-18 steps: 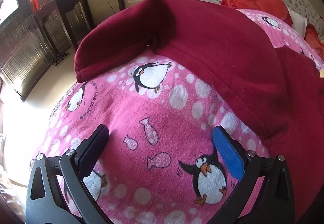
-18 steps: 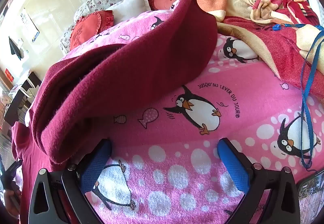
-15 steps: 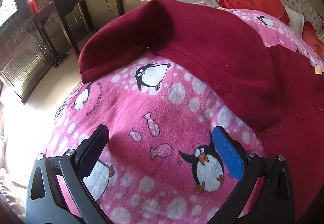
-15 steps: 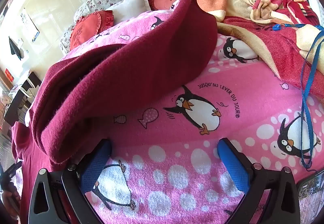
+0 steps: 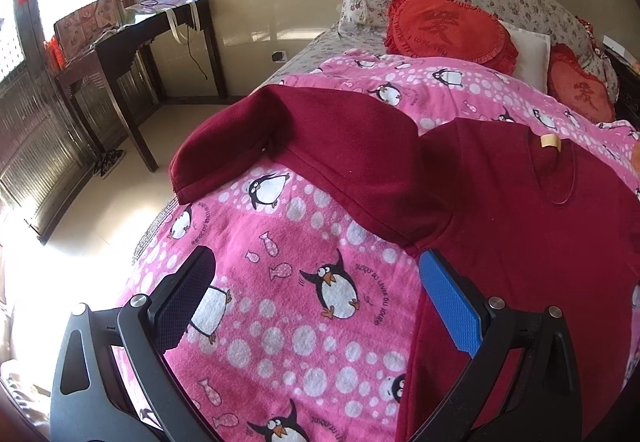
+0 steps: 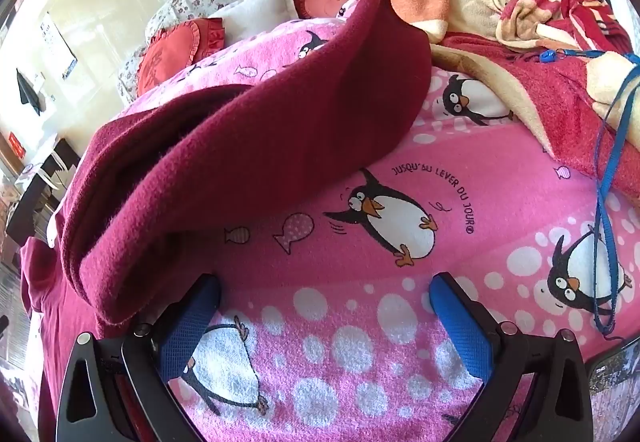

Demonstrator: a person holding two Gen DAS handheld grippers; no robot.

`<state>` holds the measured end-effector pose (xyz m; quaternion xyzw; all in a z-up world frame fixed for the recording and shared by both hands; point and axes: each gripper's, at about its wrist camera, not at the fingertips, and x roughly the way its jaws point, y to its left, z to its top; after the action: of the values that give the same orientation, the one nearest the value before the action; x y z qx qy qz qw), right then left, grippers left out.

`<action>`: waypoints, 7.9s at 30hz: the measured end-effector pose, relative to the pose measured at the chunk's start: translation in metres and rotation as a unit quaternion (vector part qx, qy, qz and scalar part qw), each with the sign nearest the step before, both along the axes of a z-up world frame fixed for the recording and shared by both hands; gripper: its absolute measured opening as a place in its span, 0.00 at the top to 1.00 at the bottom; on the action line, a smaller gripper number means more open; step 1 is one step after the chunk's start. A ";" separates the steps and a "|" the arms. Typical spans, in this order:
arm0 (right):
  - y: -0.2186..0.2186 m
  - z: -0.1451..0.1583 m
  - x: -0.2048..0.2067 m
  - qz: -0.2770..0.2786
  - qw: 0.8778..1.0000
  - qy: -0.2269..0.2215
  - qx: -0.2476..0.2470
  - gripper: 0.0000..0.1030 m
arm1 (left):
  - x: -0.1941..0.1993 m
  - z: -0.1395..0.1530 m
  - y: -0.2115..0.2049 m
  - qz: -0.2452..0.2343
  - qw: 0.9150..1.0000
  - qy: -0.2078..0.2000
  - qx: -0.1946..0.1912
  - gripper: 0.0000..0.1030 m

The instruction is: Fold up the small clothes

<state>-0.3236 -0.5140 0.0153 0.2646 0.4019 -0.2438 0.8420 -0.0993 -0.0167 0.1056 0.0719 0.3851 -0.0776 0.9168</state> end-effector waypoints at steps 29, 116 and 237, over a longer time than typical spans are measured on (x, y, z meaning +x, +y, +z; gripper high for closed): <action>0.201 0.164 0.063 0.164 0.983 -0.022 -0.076 0.00 | -0.032 0.066 -0.065 -0.106 0.993 0.010 -0.042 0.01; 0.227 0.083 0.144 0.169 0.981 0.034 -0.093 0.00 | 0.032 -0.021 -0.085 -0.084 0.994 0.050 -0.053 0.01; 0.104 0.034 0.099 0.109 0.992 0.060 -0.024 0.70 | 0.043 -0.033 -0.090 -0.212 0.963 0.131 -0.100 0.25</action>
<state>-0.2248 -0.4102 0.0497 0.1837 0.4725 -0.1758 0.8438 -0.0563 -0.1072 0.0726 0.0496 0.4682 -0.3173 0.8232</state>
